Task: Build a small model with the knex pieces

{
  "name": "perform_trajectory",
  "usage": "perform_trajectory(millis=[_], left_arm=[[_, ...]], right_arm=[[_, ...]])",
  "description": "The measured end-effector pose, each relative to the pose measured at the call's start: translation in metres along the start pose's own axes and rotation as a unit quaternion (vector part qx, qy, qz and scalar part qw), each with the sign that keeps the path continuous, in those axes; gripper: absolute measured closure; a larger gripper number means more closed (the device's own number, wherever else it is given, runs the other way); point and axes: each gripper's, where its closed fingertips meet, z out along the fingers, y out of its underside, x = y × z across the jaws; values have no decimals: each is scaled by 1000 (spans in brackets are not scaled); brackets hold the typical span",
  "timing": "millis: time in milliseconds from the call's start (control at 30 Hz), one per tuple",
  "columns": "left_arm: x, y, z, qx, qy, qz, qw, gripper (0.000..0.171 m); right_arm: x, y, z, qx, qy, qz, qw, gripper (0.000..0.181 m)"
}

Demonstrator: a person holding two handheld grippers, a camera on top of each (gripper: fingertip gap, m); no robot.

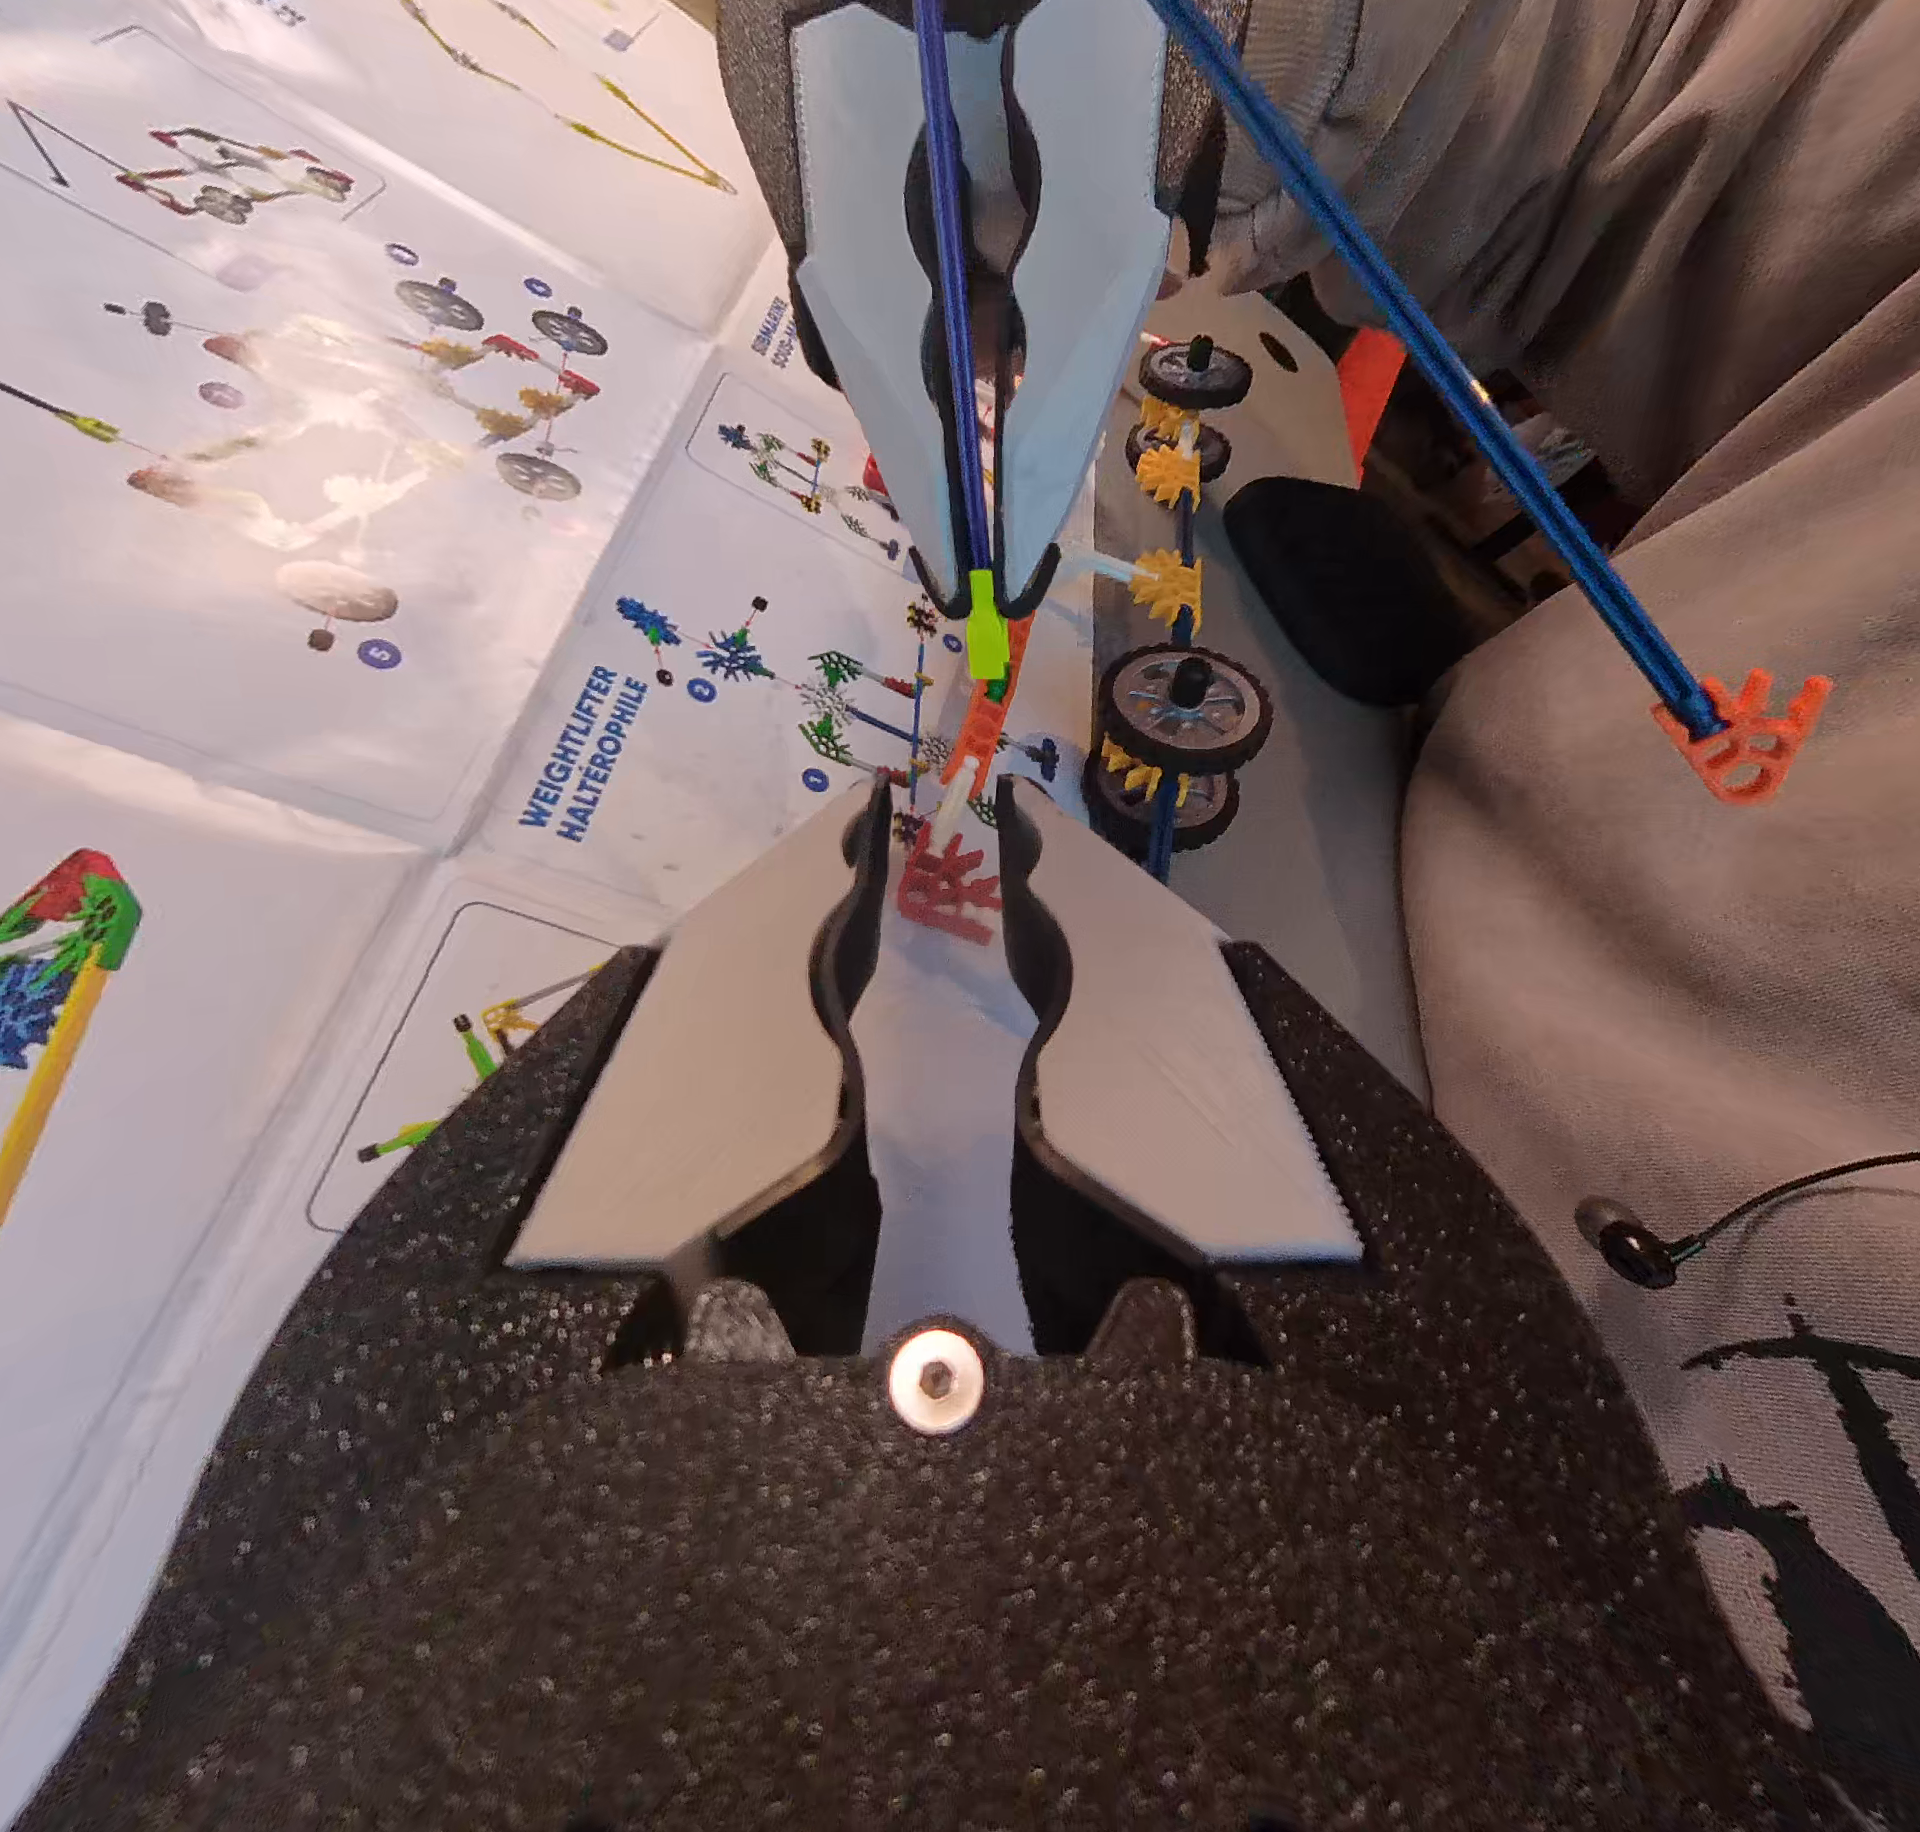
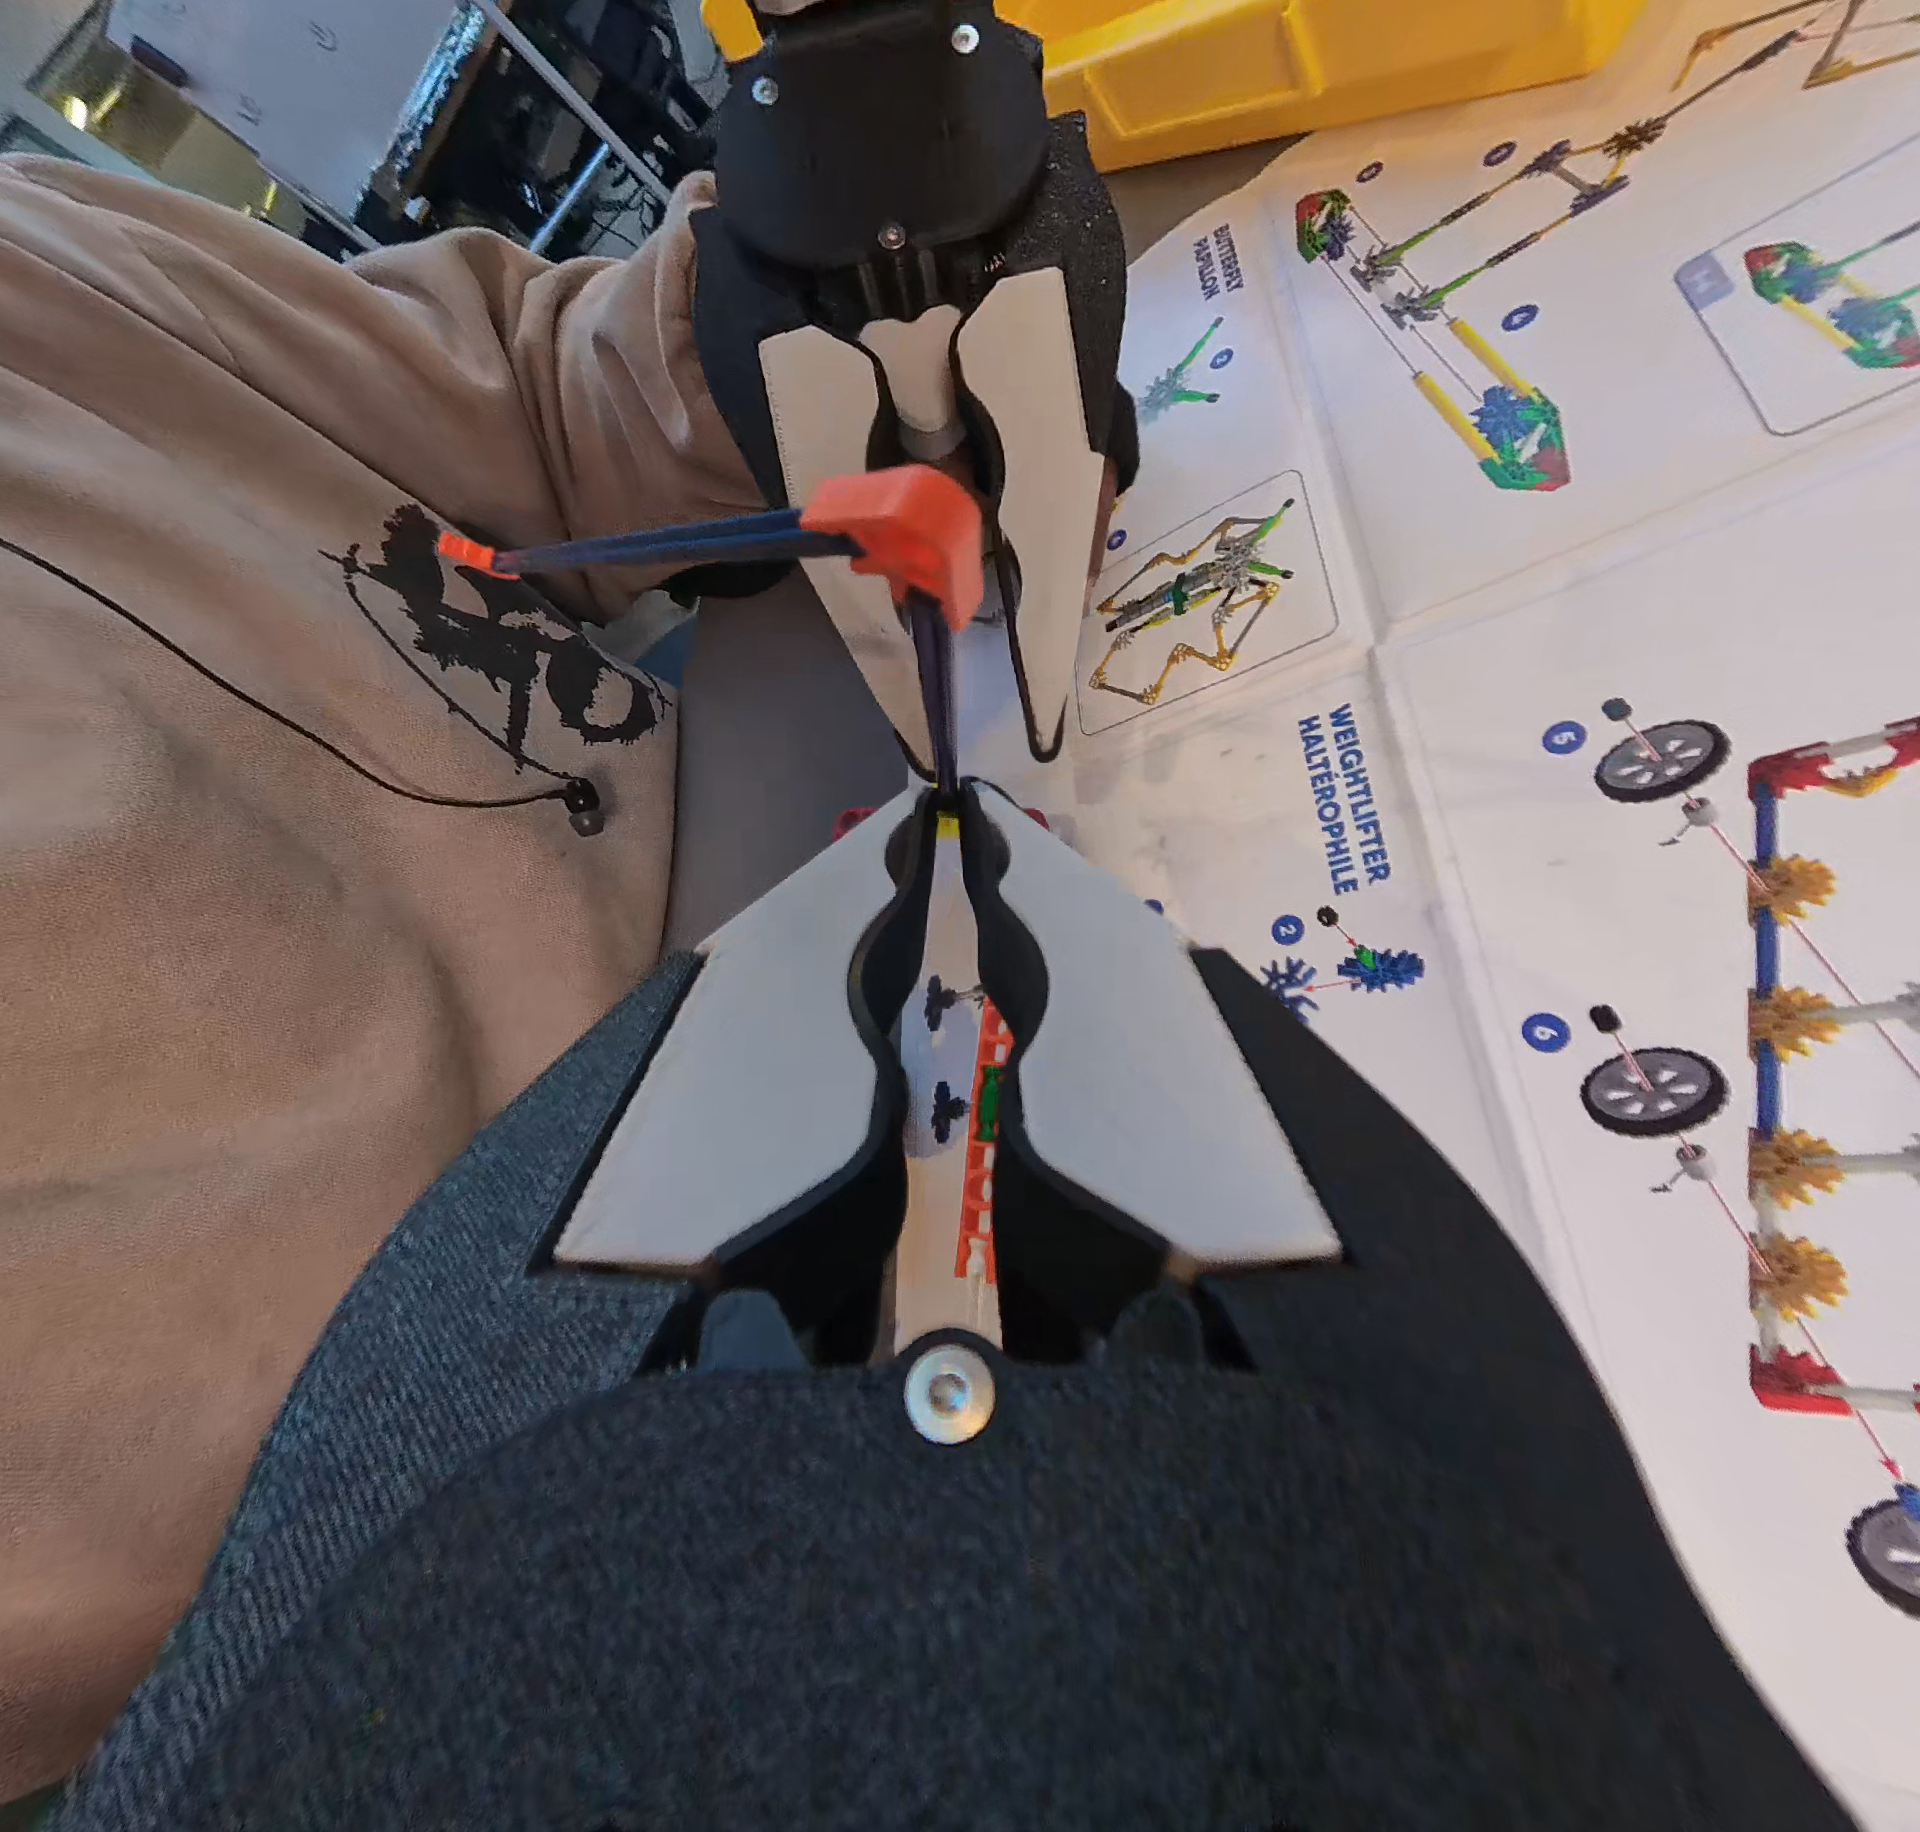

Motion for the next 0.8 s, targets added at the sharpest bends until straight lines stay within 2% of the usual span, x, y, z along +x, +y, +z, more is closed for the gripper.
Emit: perform_trajectory(millis=[100,233,367,500,633,733,800], left_arm=[[-2,3,5,-6,-9,10,1000,152],[4,-9,8,30,8,3,1000,152],[7,-10,11,33,15,5,999,167],[9,-12,11,41,27,-9,999,167],[31,-22,4,78,139,-77,984,168],[56,-33,-5,107,250,-119,955,169],[69,-37,-8,117,301,-132,937,168]], right_arm=[[3,4,2,-6,-3,14,1000,179],[1,3,6,-1,-13,16,1000,180],[1,2,8,3,-17,18,1000,180],[0,1,9,6,-18,19,1000,180],[-23,-7,5,31,-61,-29,997,177],[-47,-15,1,58,-106,-82,989,172],[-61,-17,-1,65,-132,-110,983,171]])
